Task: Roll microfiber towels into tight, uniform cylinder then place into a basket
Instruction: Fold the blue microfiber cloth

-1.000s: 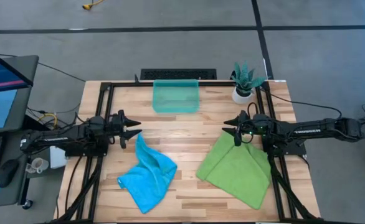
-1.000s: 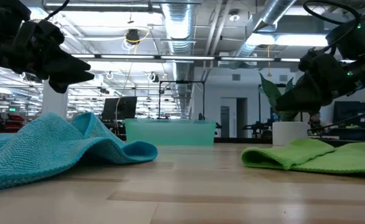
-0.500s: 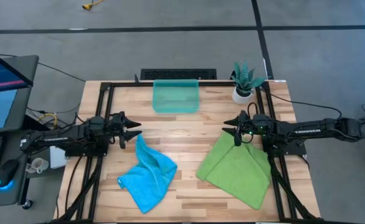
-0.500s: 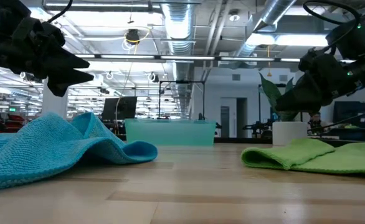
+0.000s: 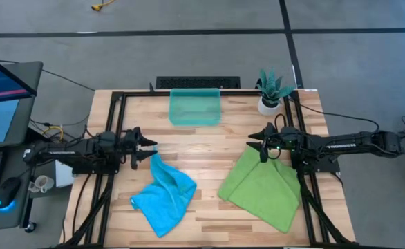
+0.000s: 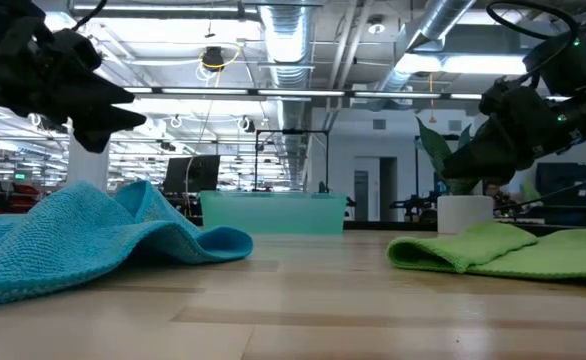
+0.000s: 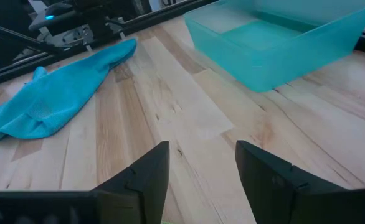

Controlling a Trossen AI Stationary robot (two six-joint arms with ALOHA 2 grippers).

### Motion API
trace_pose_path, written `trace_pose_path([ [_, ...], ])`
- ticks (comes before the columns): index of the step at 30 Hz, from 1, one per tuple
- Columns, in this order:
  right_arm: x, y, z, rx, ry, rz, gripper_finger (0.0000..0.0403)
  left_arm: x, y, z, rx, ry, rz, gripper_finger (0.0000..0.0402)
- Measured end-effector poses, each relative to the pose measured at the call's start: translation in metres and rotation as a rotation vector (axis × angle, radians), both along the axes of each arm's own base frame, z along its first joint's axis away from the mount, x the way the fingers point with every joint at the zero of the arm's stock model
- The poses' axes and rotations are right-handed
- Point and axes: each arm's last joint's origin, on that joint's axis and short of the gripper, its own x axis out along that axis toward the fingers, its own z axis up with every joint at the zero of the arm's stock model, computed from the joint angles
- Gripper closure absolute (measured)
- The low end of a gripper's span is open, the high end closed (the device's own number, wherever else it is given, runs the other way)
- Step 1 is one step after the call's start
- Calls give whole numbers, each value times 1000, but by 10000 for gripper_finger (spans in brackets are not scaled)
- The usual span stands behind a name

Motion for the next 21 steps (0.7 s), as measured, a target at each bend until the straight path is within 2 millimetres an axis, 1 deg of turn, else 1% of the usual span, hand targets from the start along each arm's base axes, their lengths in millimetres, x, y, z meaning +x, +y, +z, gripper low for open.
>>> trace_pose_path([
  [5,0,0,0,0,0,0,196,0,-4,0,20,0,-34,201],
  [9,0,0,0,0,0,0,196,1,-3,2,13,-31,-27,201],
  [11,0,0,0,0,0,0,196,0,-2,12,67,-71,-16,201],
  [15,0,0,0,0,0,0,196,-4,-1,40,184,-128,6,201],
  [18,0,0,0,0,0,0,196,-7,1,57,232,-87,44,201],
  [21,0,0,0,0,0,0,196,-7,3,70,251,26,111,201],
])
